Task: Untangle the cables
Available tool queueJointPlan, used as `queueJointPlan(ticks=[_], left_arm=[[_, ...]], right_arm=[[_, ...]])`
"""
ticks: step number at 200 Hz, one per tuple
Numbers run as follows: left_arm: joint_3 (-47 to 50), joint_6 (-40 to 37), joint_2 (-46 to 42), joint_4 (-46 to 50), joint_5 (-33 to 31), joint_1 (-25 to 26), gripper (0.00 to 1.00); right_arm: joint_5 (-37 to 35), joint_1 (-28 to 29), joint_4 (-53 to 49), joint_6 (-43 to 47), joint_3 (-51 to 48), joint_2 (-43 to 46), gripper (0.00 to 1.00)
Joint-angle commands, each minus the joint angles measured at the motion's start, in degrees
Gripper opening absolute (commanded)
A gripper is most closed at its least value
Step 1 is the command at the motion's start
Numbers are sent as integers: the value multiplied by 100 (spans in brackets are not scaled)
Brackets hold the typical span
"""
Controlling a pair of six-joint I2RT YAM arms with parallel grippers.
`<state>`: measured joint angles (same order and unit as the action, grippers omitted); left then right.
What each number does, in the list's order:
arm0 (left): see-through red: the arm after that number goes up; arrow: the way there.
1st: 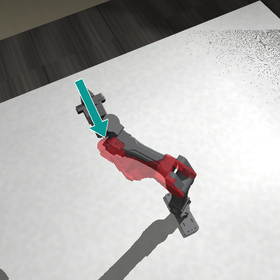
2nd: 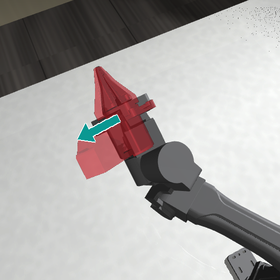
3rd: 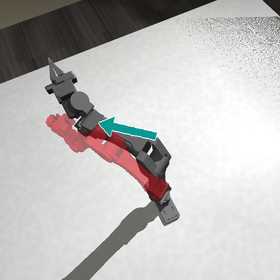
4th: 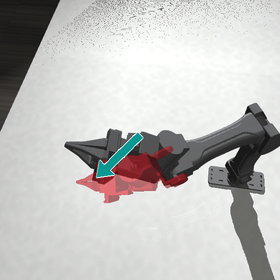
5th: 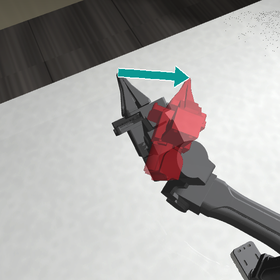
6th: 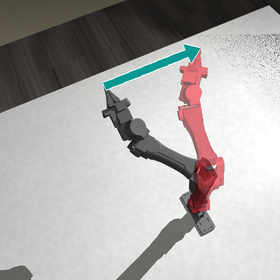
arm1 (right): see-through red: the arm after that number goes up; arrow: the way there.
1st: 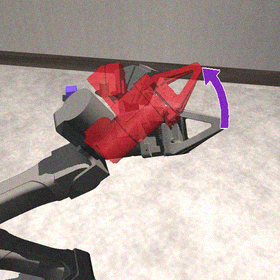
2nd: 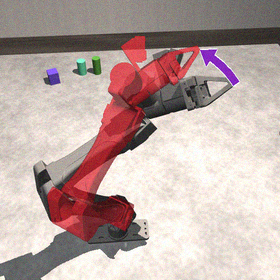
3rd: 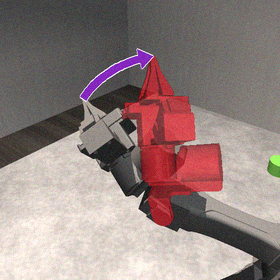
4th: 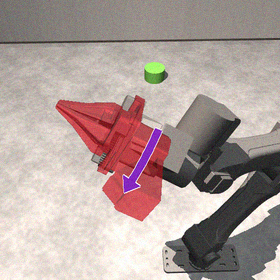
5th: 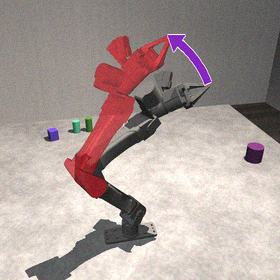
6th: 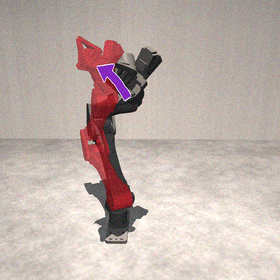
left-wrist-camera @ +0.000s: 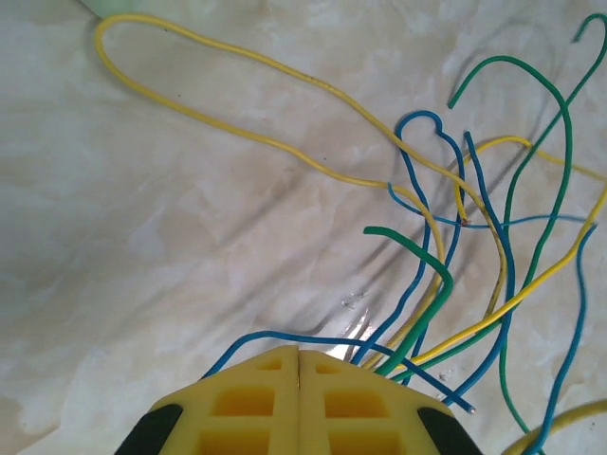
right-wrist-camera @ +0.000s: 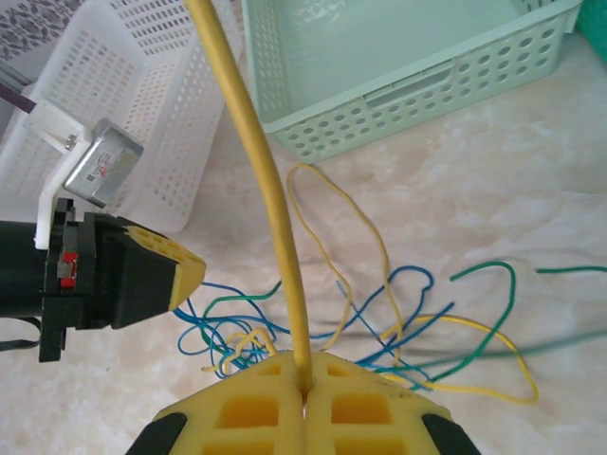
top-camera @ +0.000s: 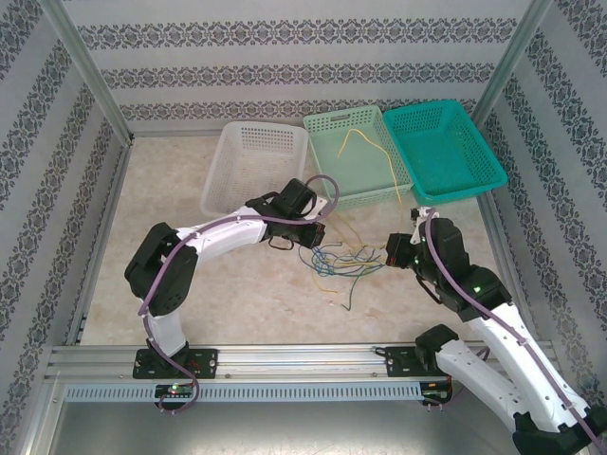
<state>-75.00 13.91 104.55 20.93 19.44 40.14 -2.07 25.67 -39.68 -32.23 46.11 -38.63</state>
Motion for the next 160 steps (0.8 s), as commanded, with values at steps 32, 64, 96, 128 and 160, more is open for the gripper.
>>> queueJointPlan(ticks=[32, 64, 96, 128, 160], left_arm=[[-18, 120, -263, -58, -124, 29, 35], [372, 146, -750, -871, 307, 79, 60], [562, 131, -986, -1285, 669, 127, 69], [595, 73, -854, -1659, 1528, 177, 69], [295, -336, -502, -1482, 1882, 483, 68]], right_arm=[[-307, -62, 503, 49, -102, 278, 0], [143, -64, 322, 70, 139, -378, 0], [420, -62, 889, 132, -7, -527, 0], [406, -70, 524, 318, 308, -741, 0], [680, -78, 747, 125, 290, -810, 0]])
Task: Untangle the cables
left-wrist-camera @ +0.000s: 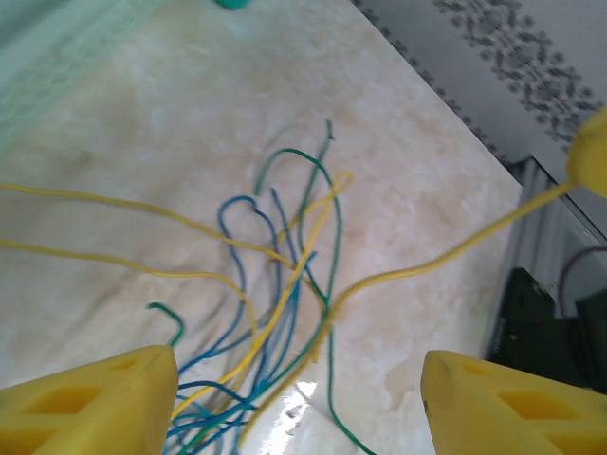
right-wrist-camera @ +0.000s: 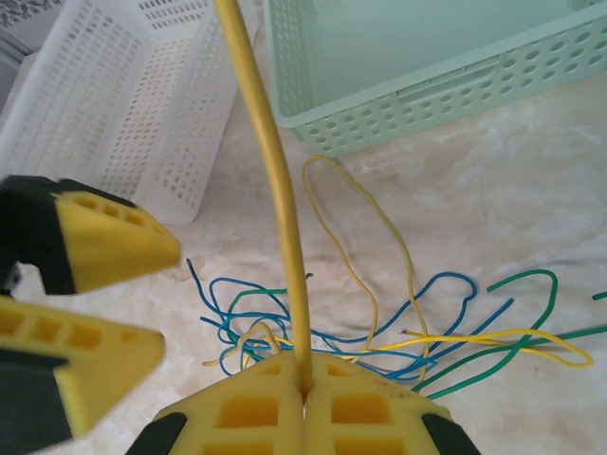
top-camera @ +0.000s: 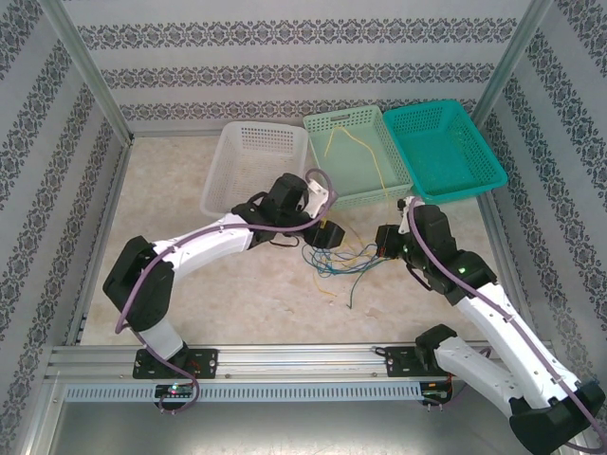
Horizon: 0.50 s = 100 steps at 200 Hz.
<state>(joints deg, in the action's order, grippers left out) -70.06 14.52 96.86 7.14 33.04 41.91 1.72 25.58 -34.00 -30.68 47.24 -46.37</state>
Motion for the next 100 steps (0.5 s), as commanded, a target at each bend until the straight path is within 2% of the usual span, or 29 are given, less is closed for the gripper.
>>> queueJointPlan(ticks=[1, 47, 68, 100], left_arm=[[-204, -415, 278, -83, 525, 316, 69], [-597, -936, 533, 440, 368, 487, 66], [-726, -965, 627, 514, 343, 489, 56], [-765, -870, 703, 470, 301, 503, 48]], right_arm=[[316, -66, 181, -37, 174, -37, 0], [724, -66, 111, -95, 407, -315, 0], [786, -75, 137, -139, 450, -333, 0], [842, -114, 127, -208, 442, -237, 0]])
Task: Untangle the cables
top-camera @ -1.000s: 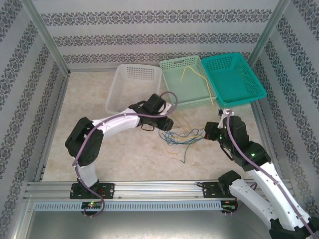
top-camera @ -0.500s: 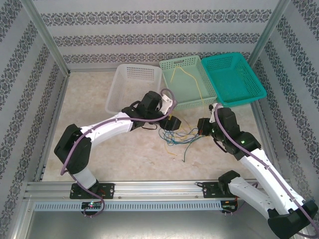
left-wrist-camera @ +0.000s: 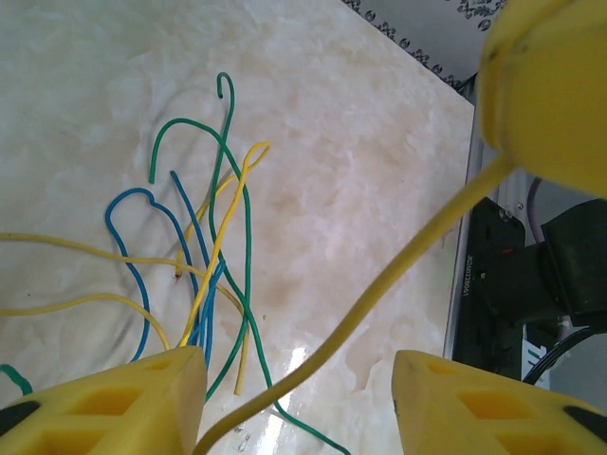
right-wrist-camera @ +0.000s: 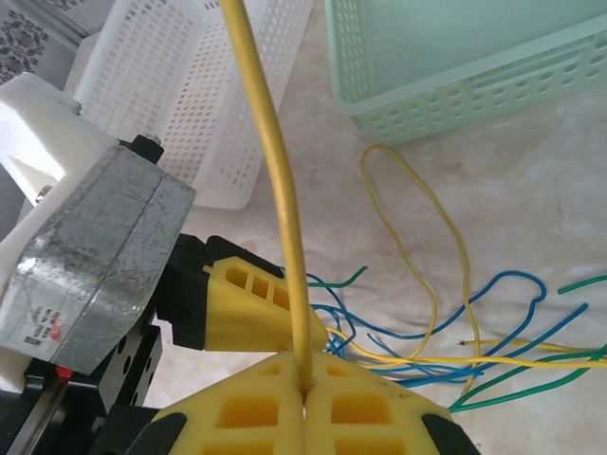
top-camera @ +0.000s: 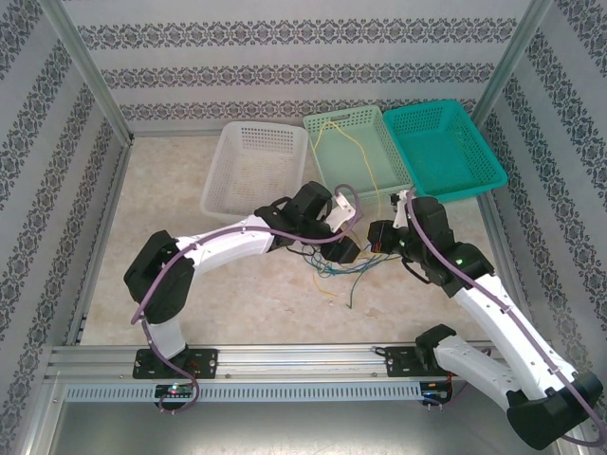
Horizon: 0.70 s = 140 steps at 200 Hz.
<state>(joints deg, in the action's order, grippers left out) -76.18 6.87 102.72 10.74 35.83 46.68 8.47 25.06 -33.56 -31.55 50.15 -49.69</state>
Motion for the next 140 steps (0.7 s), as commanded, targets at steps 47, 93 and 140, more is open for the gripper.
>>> queueJointPlan(ticks=[47, 93, 140], left_arm=[[55, 318, -1, -389, 205, 27, 0], [366, 1339, 38, -1462, 591, 30, 0], [76, 783, 21, -664, 578, 26, 0]], right_arm=[[-415, -229, 629, -847, -398, 655, 0], [-671, -254, 1809, -1645, -1135, 1095, 0], [-660, -256, 1170, -1258, -534, 645, 0]])
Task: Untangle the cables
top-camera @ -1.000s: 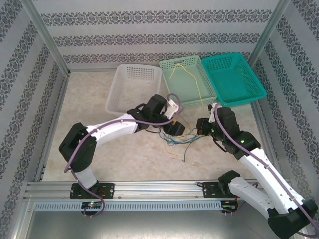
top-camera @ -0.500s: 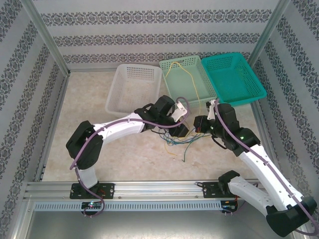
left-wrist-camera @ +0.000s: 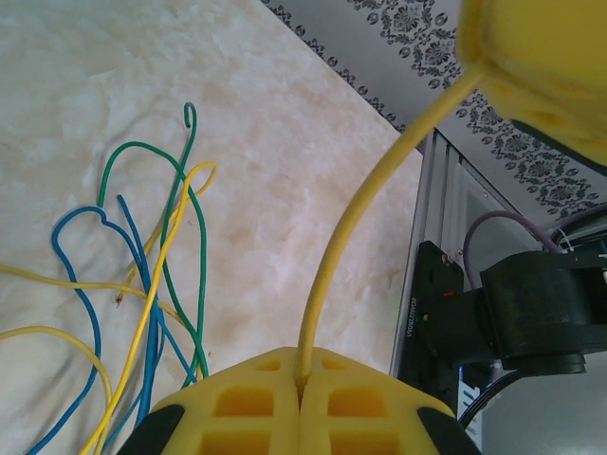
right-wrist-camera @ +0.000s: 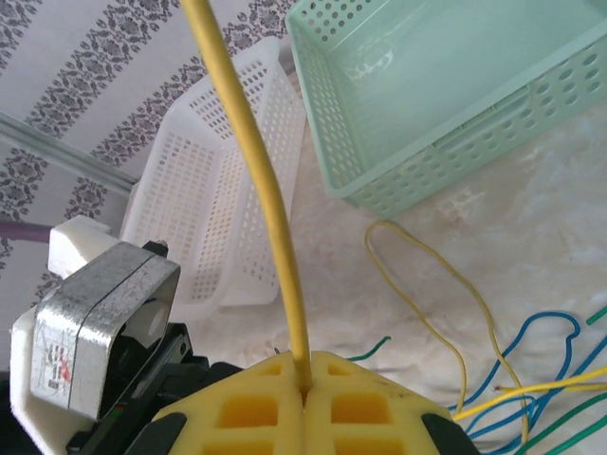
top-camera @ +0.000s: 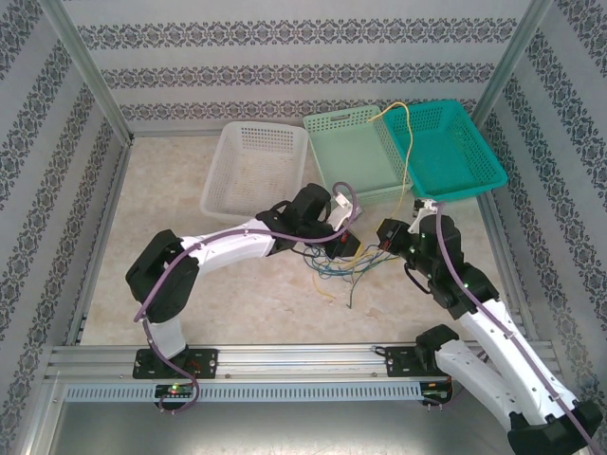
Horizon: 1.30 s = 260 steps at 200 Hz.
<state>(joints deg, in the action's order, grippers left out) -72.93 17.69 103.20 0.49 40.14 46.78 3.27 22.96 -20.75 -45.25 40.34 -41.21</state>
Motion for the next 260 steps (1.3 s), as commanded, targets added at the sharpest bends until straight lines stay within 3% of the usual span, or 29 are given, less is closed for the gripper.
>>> queueJointPlan(ticks=[1, 29, 61, 82, 97, 144, 160, 191, 222, 260], left_arm=[[-262, -327, -27, 402, 150, 15, 0], [-550, -812, -78, 1099, 313, 15, 1], [-443, -591, -137, 856, 238, 15, 2], [-240, -247, -104, 634, -278, 15, 11], [-204, -112, 7, 658, -580, 21, 30], [-41, -28, -103, 616, -1157, 19, 46], [-12, -157, -159, 760, -1246, 16, 49], [250, -169, -341, 721, -1401, 15, 75], [836, 83, -847, 257, -1875, 15, 79], [1040, -38, -1088, 663, -2110, 15, 78]], right_arm=[[-141, -46, -125, 121, 466, -212, 0], [-191, -64, -413, 428, 976, -582, 0], [-530, -63, -519, 569, 1300, -871, 0], [-246, -55, -206, 788, 1309, -910, 0], [-147, 91, -175, 1078, 1401, -987, 0], [-2378, 910, -1121, 1427, 1722, -1370, 0], [-2617, 956, -923, 1438, 1609, -1255, 0], [-2675, 947, -1038, 1751, 1713, -1288, 0], [-2413, 965, -1423, 1789, 1745, -1527, 0], [-2457, 909, -1145, 1587, 1341, -1157, 0]])
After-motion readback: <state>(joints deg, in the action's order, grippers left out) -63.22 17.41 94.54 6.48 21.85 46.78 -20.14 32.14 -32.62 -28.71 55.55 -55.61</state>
